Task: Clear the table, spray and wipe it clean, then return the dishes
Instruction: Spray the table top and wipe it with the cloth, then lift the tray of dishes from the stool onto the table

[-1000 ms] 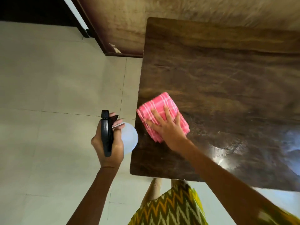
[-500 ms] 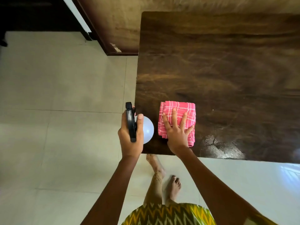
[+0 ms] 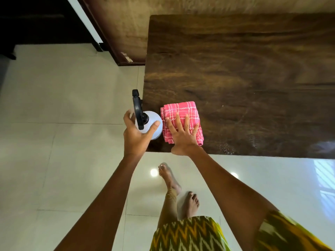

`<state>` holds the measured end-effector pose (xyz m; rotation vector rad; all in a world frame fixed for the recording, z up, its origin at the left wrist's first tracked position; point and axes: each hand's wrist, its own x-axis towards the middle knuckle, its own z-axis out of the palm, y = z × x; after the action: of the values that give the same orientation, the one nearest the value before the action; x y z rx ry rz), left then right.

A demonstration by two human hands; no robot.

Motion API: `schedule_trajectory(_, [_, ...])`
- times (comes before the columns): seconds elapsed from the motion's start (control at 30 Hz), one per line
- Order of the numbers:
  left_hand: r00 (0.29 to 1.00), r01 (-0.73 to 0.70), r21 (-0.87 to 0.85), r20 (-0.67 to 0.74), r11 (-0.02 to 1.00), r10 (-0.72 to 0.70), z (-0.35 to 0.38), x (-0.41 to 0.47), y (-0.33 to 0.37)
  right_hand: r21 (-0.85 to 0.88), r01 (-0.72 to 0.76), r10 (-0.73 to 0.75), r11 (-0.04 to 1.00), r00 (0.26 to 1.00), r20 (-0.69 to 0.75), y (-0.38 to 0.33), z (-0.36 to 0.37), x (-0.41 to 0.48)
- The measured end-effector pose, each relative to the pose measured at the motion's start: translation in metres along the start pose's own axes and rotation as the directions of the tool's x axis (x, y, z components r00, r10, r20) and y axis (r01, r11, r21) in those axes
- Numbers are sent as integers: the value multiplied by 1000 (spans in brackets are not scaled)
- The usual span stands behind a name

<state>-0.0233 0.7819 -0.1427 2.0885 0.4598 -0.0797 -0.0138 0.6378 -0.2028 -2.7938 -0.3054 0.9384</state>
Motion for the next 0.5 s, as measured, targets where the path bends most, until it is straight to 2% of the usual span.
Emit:
schedule_trajectory(0.13, [999,9,44,49,999,-12,-22,-29,0,70,24,-18,997,996,-86,-4,-25,-33])
schedule_trajectory(0.27, [998,-59,62,42,996,56,-49,-66,42,93,61,-39,994,974,-223,-12,-76,-88])
schedule_trajectory(0.4, [982,-189,136,44,972,185,-73,-91,104,141,81,-25,987,931,-364,-17,-144,-156])
schedule_trajectory(0.5, [945,-328,176,47,928,325,-87,-99,157,136,99,-27,986,892,-452,-10,-188,-201])
